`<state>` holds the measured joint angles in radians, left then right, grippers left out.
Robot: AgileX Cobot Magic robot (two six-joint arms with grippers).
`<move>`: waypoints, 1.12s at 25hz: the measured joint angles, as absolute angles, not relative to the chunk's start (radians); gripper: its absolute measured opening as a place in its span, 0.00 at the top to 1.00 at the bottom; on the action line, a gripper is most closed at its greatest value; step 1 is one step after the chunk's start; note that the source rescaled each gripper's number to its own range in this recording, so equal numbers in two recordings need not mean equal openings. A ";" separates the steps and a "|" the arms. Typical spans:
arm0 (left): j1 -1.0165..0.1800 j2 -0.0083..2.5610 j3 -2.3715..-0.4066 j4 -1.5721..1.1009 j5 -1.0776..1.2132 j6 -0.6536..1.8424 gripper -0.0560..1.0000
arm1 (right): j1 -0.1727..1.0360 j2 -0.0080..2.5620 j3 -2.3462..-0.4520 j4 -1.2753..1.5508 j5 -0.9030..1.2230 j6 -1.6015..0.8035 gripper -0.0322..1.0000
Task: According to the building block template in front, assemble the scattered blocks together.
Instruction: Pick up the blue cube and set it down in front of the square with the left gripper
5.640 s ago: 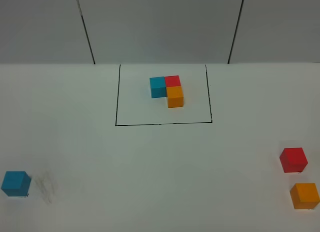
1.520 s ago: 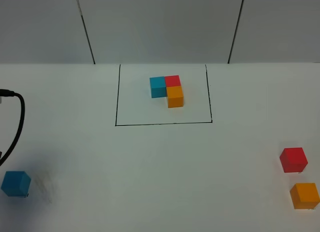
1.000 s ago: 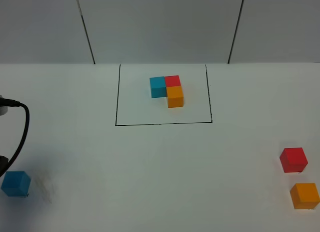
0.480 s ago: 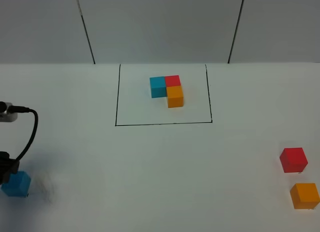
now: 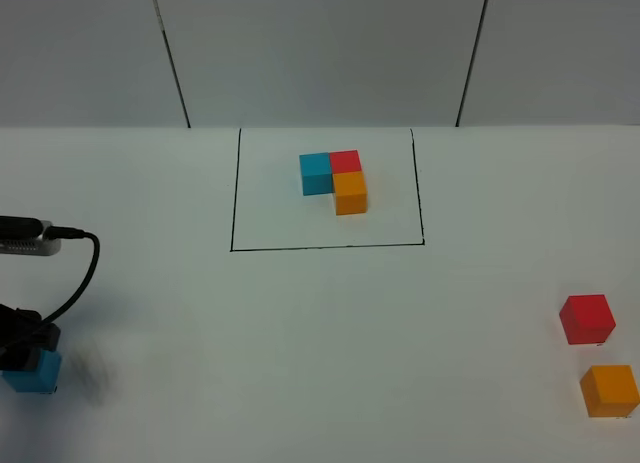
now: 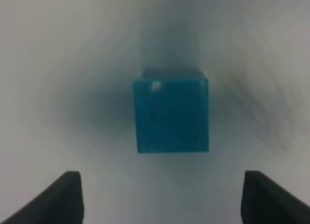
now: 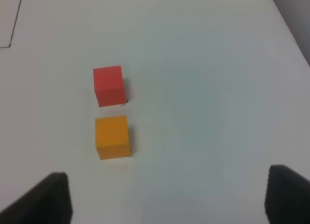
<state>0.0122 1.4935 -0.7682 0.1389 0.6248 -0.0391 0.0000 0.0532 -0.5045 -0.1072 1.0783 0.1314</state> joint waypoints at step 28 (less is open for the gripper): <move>0.049 1.577 -0.783 0.092 0.532 -0.012 0.06 | 0.000 0.053 -0.504 -0.106 1.078 0.131 0.33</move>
